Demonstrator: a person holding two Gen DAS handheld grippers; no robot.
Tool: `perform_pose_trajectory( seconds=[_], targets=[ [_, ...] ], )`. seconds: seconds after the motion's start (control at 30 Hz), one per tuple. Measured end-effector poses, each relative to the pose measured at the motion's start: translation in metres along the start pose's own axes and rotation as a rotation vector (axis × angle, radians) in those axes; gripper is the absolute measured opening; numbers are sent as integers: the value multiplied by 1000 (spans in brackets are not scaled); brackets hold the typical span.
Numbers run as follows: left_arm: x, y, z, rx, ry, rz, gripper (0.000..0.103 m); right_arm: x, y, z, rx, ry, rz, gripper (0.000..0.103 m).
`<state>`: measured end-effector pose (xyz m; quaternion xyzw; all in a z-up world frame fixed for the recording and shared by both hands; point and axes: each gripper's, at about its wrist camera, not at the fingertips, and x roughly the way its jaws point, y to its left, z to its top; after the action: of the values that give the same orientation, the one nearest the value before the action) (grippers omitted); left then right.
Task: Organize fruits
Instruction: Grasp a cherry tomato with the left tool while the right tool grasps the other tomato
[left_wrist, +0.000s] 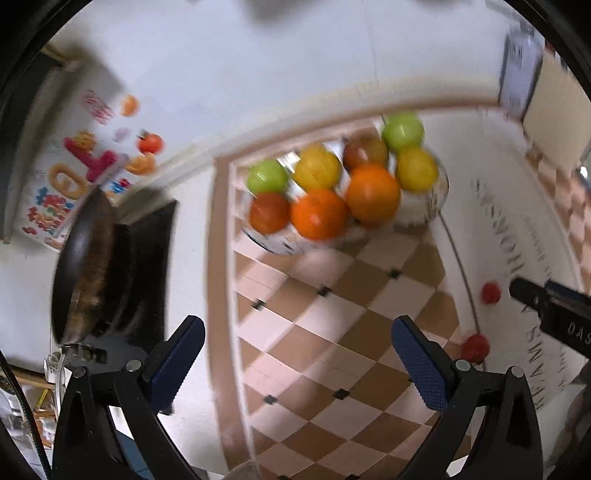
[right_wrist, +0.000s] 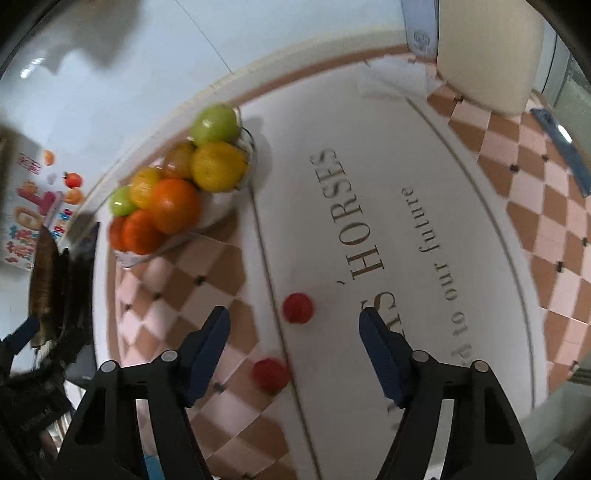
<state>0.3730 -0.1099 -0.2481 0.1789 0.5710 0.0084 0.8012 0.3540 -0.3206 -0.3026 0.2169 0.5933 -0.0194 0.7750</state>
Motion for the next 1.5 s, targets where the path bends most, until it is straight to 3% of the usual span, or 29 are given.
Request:
perform_pose_trajectory(
  seconds=[0.13, 0.27, 0.3, 0.53, 0.7, 0.97, 1.1, 1.27, 1.5],
  targets=[
    [26, -19, -2, 16, 77, -40, 103, 30, -3, 4, -20, 25, 13, 60],
    [40, -31, -2, 10, 124, -78, 103, 53, 1, 5, -67, 66, 15, 33],
    [42, -33, -2, 6, 131, -95, 103, 51, 2, 4, -95, 38, 4, 27],
    [46, -71, -1, 1, 202, -298, 103, 18, -41, -10, -21, 2, 18, 26],
    [42, -117, -1, 116, 214, -412, 100, -1, -78, -21, 41, 5, -3, 26],
    [52, -157, -10, 215, 269, -430, 50, -4, -95, -29, 88, 7, -13, 26],
    [52, -158, -11, 229, 239, -408, 30, -6, -88, -28, 73, 6, -8, 26],
    [51, -149, -7, 191, 226, -424, 28, -8, -75, -19, 45, -4, 7, 26],
    [35, -94, 18, 14, 188, -487, 28, -18, -48, 8, 5, -44, 65, 26]
  ],
)
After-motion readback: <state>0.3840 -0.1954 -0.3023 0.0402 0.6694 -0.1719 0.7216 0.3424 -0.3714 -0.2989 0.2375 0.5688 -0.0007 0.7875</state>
